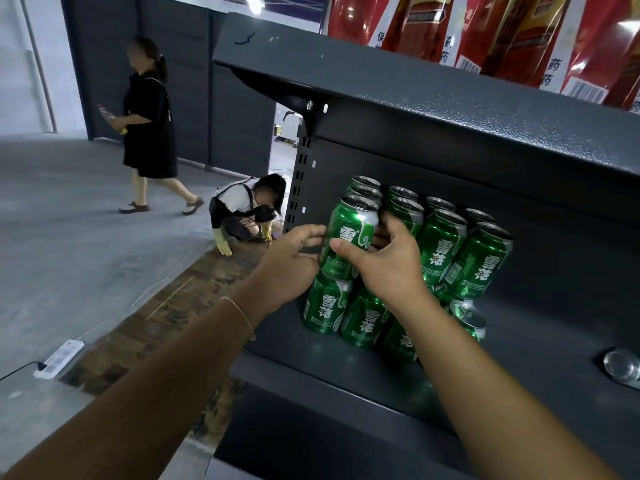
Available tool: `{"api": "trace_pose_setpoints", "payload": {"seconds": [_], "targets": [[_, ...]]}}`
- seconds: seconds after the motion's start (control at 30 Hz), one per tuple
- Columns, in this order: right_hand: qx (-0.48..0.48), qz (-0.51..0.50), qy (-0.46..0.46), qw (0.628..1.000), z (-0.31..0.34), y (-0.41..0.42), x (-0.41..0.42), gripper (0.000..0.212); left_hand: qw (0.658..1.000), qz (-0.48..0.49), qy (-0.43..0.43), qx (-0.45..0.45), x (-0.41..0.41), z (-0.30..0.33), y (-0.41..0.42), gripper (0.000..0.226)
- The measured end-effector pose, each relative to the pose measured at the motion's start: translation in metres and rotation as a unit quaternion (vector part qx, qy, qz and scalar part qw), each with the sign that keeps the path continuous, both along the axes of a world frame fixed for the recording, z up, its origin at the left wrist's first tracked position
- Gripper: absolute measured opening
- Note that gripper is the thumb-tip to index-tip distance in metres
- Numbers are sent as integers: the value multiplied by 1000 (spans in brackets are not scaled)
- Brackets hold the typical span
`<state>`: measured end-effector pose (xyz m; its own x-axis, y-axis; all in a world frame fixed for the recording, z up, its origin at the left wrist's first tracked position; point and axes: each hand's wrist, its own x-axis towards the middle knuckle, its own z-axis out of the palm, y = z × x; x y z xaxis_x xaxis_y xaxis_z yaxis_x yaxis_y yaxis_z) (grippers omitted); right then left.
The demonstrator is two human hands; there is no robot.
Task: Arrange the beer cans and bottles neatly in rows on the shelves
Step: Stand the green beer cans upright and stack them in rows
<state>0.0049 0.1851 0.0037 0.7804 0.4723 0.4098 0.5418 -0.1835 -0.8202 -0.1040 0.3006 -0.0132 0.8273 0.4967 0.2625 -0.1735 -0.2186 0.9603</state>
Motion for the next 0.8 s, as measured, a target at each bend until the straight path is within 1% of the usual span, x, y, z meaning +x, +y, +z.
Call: {"api": "trace_pose_setpoints", "payload": {"seconds": [0.1,0.2,0.23,0.27,0.3,0.33,0.37,0.4,0.47,0.53,0.57,0.63,0.73,0.8], "targets": [[-7,4,-5,1000,-3,-3,1,81,1000,2,15,13,1,-6,1,62],[-19,11,-3,1000,-9,-4,0,71,999,0,30,24,2,-7,-1,62],[-24,14,-4,1000,-11,-5,-1,76,999,5,36,30,2,-6,-4,62],[-26,12,-6,1000,-13,-6,-1,87,998,21,42,45,2,-4,-6,64],[-26,7,-9,1000,-15,-8,-2,97,994,55,45,79,0,-2,-9,66],[-21,5,-12,1000,-16,-11,-2,100,985,104,41,130,-1,-1,-13,67],[-14,1,-13,1000,-15,-14,-3,97,971,153,19,181,-2,2,-17,65],[-2,-2,-14,1000,-15,-20,-3,89,959,184,-22,214,-3,5,-23,61],[26,-9,-21,999,-12,-33,-3,69,946,191,-105,242,-3,13,-36,52],[59,-18,-31,998,-7,-50,-1,46,939,171,-156,255,1,19,-51,48],[71,-27,-37,996,-5,-59,2,37,937,161,-169,261,5,21,-59,47],[88,-50,-50,994,-1,-79,11,25,934,144,-185,270,14,22,-76,47],[95,-87,-69,989,2,-111,23,15,933,122,-201,272,33,18,-101,47],[89,-107,-76,987,3,-134,30,12,935,106,-202,271,46,14,-120,46]]}}
